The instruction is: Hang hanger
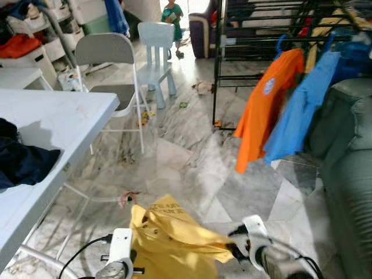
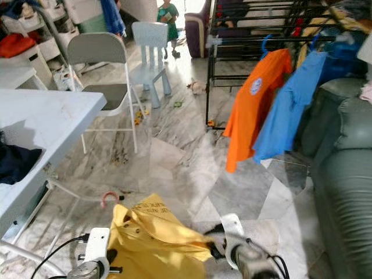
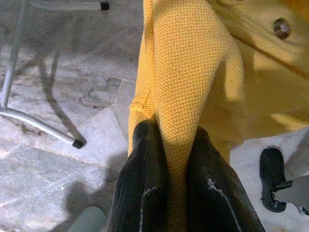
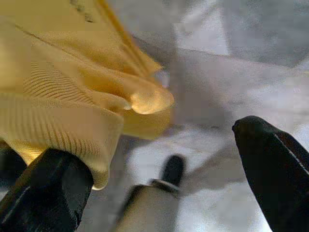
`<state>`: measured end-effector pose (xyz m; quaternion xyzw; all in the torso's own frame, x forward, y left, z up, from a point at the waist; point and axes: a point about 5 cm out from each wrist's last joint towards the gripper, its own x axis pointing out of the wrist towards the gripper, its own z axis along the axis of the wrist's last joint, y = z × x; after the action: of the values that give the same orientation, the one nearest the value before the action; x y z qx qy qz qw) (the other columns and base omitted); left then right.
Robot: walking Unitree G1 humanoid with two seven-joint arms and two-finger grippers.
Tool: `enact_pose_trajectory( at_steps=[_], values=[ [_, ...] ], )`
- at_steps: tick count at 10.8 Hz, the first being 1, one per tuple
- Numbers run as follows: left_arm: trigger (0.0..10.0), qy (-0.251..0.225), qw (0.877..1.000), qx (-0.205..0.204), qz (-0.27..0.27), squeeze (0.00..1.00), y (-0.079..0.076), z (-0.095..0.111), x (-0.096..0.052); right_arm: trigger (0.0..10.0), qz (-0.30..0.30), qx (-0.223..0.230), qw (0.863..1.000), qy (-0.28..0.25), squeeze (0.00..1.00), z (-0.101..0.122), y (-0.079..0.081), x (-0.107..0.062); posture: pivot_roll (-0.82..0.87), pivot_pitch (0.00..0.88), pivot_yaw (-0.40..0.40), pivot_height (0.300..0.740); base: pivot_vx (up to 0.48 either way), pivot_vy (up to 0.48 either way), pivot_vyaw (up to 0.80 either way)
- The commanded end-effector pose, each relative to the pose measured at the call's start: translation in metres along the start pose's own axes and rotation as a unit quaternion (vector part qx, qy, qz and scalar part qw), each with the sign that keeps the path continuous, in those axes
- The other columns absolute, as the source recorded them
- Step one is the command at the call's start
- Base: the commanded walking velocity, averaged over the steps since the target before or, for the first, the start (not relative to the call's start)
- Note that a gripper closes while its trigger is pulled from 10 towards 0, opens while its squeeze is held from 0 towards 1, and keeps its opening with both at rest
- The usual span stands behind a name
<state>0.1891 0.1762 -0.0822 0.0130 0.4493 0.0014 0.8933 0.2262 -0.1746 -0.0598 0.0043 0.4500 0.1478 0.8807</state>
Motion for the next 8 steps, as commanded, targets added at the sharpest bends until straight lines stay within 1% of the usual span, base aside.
enact_pose_trajectory(
  at_steps=[1, 2, 3, 4, 5, 6, 7, 8],
  values=[
    [10.0, -0.006, 0.999, -0.01, 0.029, 0.0, 0.015, 0.003, -0.001, 10.0, 0.031, 0.03, 0.998, -0.039, 0.0, 0.02, -0.007, -0.003, -0.15, 0.0, 0.107, 0.74, 0.0, 0.0, 0.0],
    [10.0, -0.006, 0.999, -0.01, 0.03, 0.0, 0.016, 0.003, -0.001, 10.0, 0.045, 0.058, 0.995, -0.072, 0.0, 0.033, -0.013, -0.006, -0.16, 0.0, 0.111, 0.74, 0.0, 0.0, 0.0],
    [10.0, -0.007, 1.0, -0.007, 0.027, 0.0, 0.016, 0.004, -0.001, 10.0, 0.071, 0.098, 0.989, -0.085, 0.0, 0.039, -0.018, -0.01, -0.16, 0.0, 0.118, 0.74, 0.0, 0.0, 0.0],
    [10.0, -0.009, 1.0, -0.005, 0.024, 0.0, 0.016, 0.006, 0.0, 10.0, 0.092, 0.051, 0.993, -0.05, 0.0, 0.033, -0.019, -0.011, -0.16, 0.0, 0.125, 0.74, 0.0, 0.0, 0.0],
    [10.0, -0.01, 1.0, -0.004, 0.024, 0.0, 0.017, 0.008, 0.0, 10.0, 0.1, 0.006, 0.994, -0.045, 0.0, 0.033, -0.02, -0.013, -0.17, 0.0, 0.141, 0.74, 0.0, 0.0, 0.0],
    [10.0, -0.012, 1.0, 0.002, 0.024, 0.0, 0.018, 0.009, 0.0, 10.0, 0.064, 0.006, 0.996, -0.058, 0.0, 0.037, -0.027, -0.014, -0.17, 0.0, 0.148, 0.74, 0.0, 0.0, 0.0],
    [10.0, -0.013, 1.0, 0.005, 0.025, 0.0, 0.02, 0.011, 0.0, 10.0, -0.079, -0.002, 0.996, -0.047, 0.0, 0.034, -0.046, -0.017, -0.17, 0.0, 0.158, 0.74, 0.0, 0.0, 0.0],
    [10.0, -0.015, 0.999, -0.01, 0.031, 0.0, 0.022, 0.013, 0.0, 10.0, -0.145, 0.013, 0.989, -0.031, 0.0, 0.023, -0.053, -0.019, -0.17, 0.0, 0.16, 0.74, 0.0, 0.0, 0.0]
  ],
)
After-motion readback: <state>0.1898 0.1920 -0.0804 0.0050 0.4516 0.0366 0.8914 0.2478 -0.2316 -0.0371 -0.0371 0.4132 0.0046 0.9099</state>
